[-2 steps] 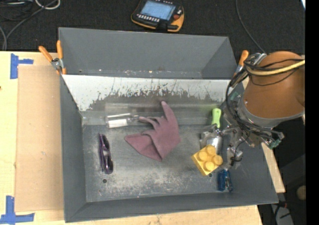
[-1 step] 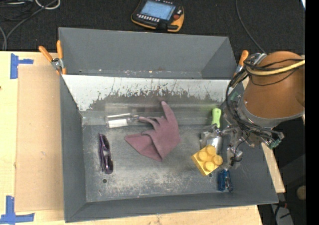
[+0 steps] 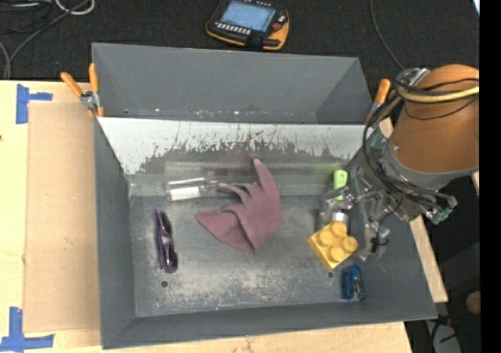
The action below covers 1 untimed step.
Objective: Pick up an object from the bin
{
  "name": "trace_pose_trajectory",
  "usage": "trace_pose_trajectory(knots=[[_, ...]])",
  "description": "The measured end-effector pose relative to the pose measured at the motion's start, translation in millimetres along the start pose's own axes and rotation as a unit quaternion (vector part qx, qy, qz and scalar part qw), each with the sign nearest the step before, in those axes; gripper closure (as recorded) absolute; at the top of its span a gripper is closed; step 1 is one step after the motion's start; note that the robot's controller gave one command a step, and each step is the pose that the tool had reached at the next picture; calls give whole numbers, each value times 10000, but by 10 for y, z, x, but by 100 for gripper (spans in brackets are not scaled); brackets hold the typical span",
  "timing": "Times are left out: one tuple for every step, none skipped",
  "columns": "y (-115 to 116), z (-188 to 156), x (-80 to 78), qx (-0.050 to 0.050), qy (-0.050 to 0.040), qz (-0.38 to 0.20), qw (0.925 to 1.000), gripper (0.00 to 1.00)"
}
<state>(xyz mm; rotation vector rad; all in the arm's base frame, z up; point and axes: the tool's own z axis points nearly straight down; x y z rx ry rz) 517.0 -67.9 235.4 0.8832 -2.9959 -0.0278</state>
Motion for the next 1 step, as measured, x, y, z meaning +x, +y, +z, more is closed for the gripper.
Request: trace_pose_trajectory(knots=[[3, -365, 135, 7, -17, 148, 9999, 100]])
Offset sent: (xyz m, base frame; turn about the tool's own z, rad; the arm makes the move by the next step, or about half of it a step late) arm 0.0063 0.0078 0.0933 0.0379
